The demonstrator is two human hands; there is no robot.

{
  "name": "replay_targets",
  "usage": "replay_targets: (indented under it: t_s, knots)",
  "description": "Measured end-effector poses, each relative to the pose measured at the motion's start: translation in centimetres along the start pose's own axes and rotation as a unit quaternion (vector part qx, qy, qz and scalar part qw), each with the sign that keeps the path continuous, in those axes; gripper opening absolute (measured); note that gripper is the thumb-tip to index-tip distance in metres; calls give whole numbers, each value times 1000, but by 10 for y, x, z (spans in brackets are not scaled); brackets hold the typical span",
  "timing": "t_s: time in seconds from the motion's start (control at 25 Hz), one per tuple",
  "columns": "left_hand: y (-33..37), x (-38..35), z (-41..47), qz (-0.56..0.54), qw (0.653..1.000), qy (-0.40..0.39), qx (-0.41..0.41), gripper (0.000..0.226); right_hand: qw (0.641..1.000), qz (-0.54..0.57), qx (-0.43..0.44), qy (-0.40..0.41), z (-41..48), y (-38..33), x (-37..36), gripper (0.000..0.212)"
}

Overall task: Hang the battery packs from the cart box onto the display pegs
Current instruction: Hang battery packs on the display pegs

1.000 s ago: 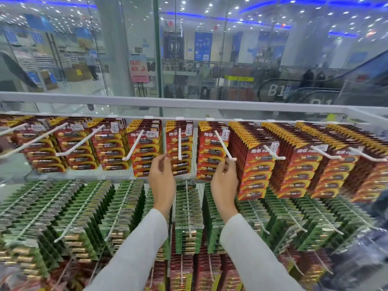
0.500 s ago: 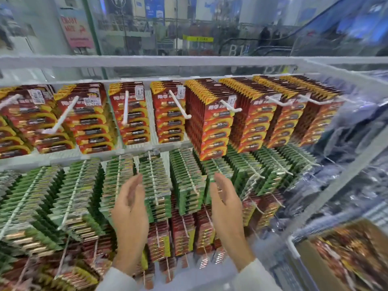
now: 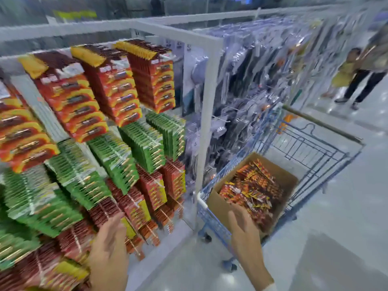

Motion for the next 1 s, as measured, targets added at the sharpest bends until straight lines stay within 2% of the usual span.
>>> replay_targets:
  t_s: [0.24, 0.32, 0.36, 0.4, 0.6, 0.84, 1.0]
  knots:
    - [-15, -132, -7, -29, 985, -162, 44, 21, 991, 28, -92, 89, -11, 74, 104, 29]
    - [-23, -166, -7, -49, 976, -198, 78, 31, 986, 38, -119, 107, -13, 92, 124, 28]
    - [-28, -179, -5, -30, 973, -209, 91, 25, 984, 40, -132, 113, -11, 100, 131, 29]
    - [-33, -193, -2, -7, 969, -222, 107, 16, 981, 42, -144, 119, -9, 107, 137, 30]
    - [-47, -254, 27, 68, 945, -300, 106, 21, 970, 57, -198, 126, 20, 131, 148, 34]
    - [-76, -329, 99, 83, 923, -351, 135, 22, 957, 49, -257, 127, 73, 143, 153, 30]
    - [-102, -394, 144, 119, 886, -413, 173, 19, 951, 53, -273, 138, 104, 150, 159, 25]
Point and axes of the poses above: each hand's wrist, its own z-axis towards the middle knuckle, its own x-axis out of the back of the hand, y = z × x, the point moved 4 cm from there along z, towards the middle knuckle, and after that the axes turned 15 degrees about -y, right-handed, at the moved point
